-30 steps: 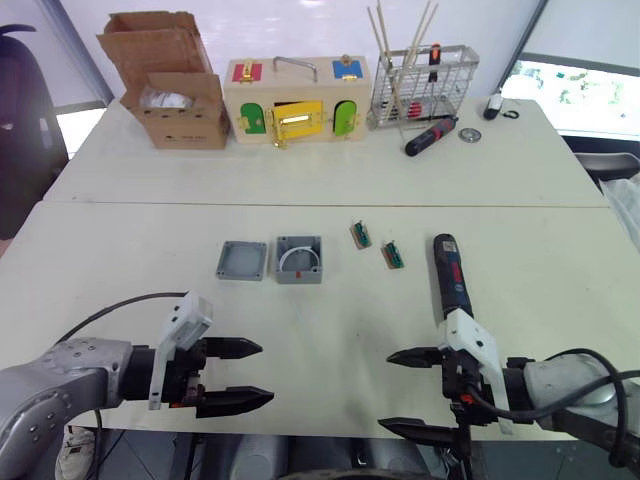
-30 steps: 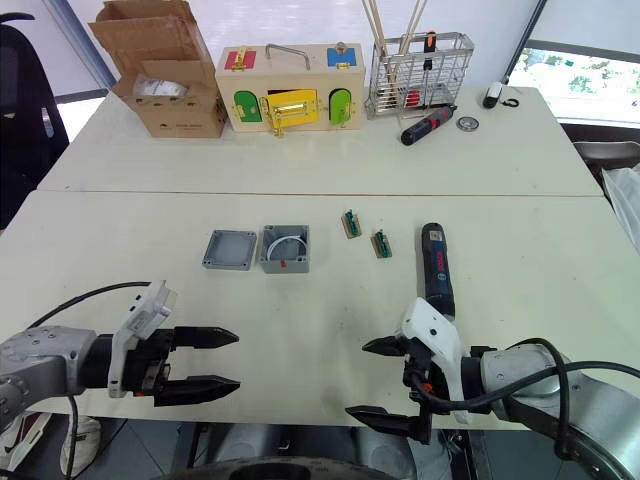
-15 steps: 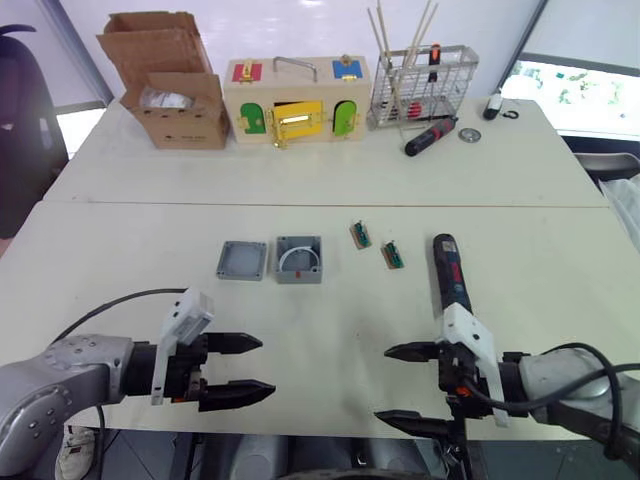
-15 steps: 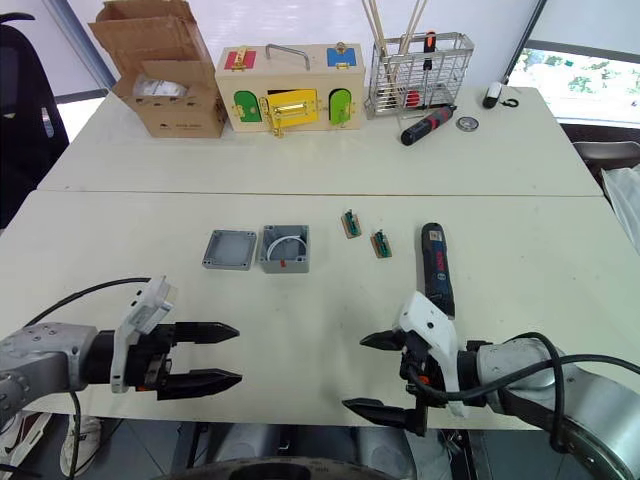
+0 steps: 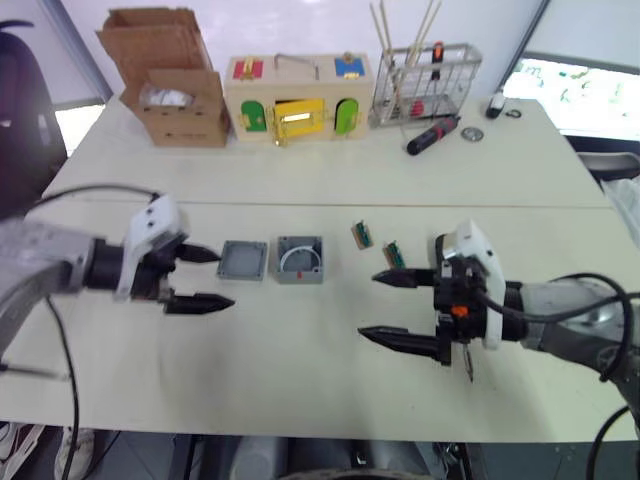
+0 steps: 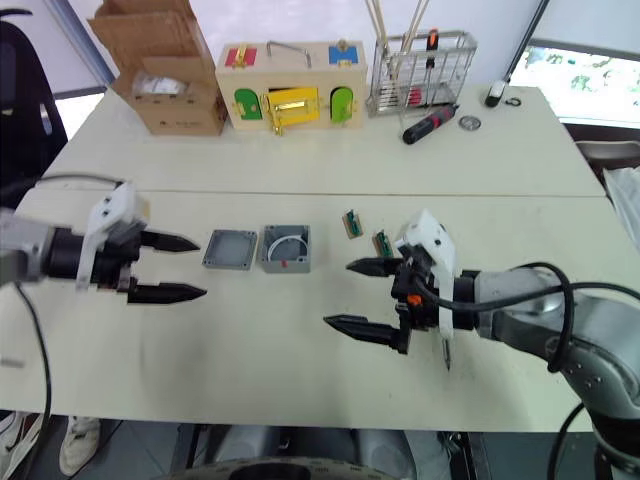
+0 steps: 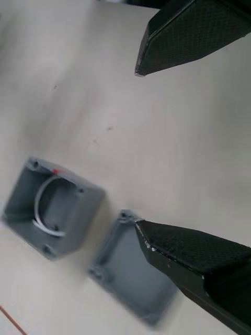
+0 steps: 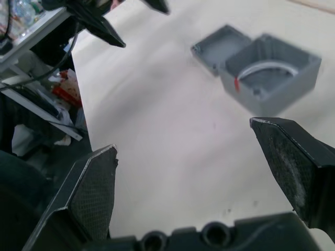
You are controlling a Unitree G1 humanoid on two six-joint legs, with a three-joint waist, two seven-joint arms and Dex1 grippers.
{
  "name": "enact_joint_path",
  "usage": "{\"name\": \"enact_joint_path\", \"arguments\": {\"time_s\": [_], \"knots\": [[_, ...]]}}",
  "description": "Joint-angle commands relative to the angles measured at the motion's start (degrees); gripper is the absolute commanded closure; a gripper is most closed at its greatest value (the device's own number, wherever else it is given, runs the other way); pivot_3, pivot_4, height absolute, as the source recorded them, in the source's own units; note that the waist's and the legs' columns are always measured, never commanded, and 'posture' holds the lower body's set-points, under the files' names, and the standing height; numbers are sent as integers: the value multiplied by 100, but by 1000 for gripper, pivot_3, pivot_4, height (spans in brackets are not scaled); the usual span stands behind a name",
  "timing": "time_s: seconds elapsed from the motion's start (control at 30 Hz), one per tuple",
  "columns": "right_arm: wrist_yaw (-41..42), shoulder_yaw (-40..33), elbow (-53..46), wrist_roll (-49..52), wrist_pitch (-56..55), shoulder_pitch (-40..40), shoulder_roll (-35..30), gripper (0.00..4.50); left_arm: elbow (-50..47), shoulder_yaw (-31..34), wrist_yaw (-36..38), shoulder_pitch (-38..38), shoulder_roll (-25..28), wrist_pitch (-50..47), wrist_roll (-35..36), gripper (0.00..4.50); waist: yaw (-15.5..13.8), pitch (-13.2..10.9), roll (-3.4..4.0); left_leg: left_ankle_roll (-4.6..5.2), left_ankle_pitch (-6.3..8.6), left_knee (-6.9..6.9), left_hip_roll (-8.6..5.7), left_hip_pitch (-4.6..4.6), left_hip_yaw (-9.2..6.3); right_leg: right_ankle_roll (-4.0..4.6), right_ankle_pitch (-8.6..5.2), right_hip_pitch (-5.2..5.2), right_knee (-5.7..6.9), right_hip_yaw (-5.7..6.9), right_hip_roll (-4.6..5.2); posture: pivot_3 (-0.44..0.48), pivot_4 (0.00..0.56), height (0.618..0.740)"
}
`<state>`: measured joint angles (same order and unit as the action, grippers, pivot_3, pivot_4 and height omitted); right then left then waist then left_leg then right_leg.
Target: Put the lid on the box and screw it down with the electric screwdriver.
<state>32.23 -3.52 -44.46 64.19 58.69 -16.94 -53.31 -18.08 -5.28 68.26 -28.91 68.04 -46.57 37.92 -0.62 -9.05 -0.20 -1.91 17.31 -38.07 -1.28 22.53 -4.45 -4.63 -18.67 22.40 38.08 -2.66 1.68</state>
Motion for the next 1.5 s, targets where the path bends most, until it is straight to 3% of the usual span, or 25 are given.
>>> {"name": "enact_joint_path", "arguments": {"time_s": [0.03,0.13,0.33,0.47,0.8,0.87,0.93,1.13,1.37,1.5], "knots": [[-178,531,-224,-261,139,-304,63,15,588,-972,673,-895,-377,513,-912,0,21,-1,-1,0,0,0,1,5,1,0,0,8,1,-1,-3,0,150,740],[-376,996,-275,-832,118,-453,130,15,1404,-1788,1029,-1721,-1094,1205,-1792,0,28,-1,-3,1,0,-9,3,14,0,0,0,17,9,1,-8,0,150,740],[-742,1227,-315,-1480,55,-311,382,15,2637,-2277,1219,-2310,-2246,1989,-2573,0,47,-2,-4,0,-1,-24,3,45,-4,-1,1,47,26,0,-7,0,150,740],[-919,1071,-370,-1613,136,-123,442,15,3034,-2370,1408,-2389,-2568,2348,-2909,0,134,-2,-5,-35,-21,-47,4,92,-7,-1,1,99,54,1,-6,0,150,740],[-1287,211,-657,-911,311,416,715,15,3423,-2382,1635,-2283,-2990,2860,-3363,0,122,-2,-5,5,2,-107,3,91,-15,-2,1,89,108,4,-8,0,150,740],[-1381,202,-659,-880,333,382,740,0,3609,-2406,1588,-2278,-3090,3042,-3491,546,127,-1,-5,5,2,-108,2,89,-16,-2,1,87,109,4,-8,0,150,740],[-1463,194,-655,-851,345,348,768,0,3825,-2414,1539,-2297,-3211,3178,-3607,1369,131,-1,-5,5,2,-108,2,89,-16,-2,1,87,109,4,-8,0,150,740],[-1637,162,-649,-806,333,310,774,0,4308,-2376,1487,-2322,-3454,3469,-3857,4468,119,-1,-5,5,2,-107,2,89,-17,-2,0,88,110,6,-8,0,150,740],[-1589,-10,-717,-616,335,472,623,0,4156,-2219,1656,-2395,-3516,3521,-3760,4468,120,0,-5,5,2,-109,0,86,-21,-2,0,81,111,9,-7,0,150,740],[-1428,-346,-810,-219,332,684,363,0,3484,-2230,2254,-2362,-3382,3697,-3541,4468,128,-1,-6,6,2,-108,0,89,-20,-2,0,83,109,10,-8,0,150,740]]}}
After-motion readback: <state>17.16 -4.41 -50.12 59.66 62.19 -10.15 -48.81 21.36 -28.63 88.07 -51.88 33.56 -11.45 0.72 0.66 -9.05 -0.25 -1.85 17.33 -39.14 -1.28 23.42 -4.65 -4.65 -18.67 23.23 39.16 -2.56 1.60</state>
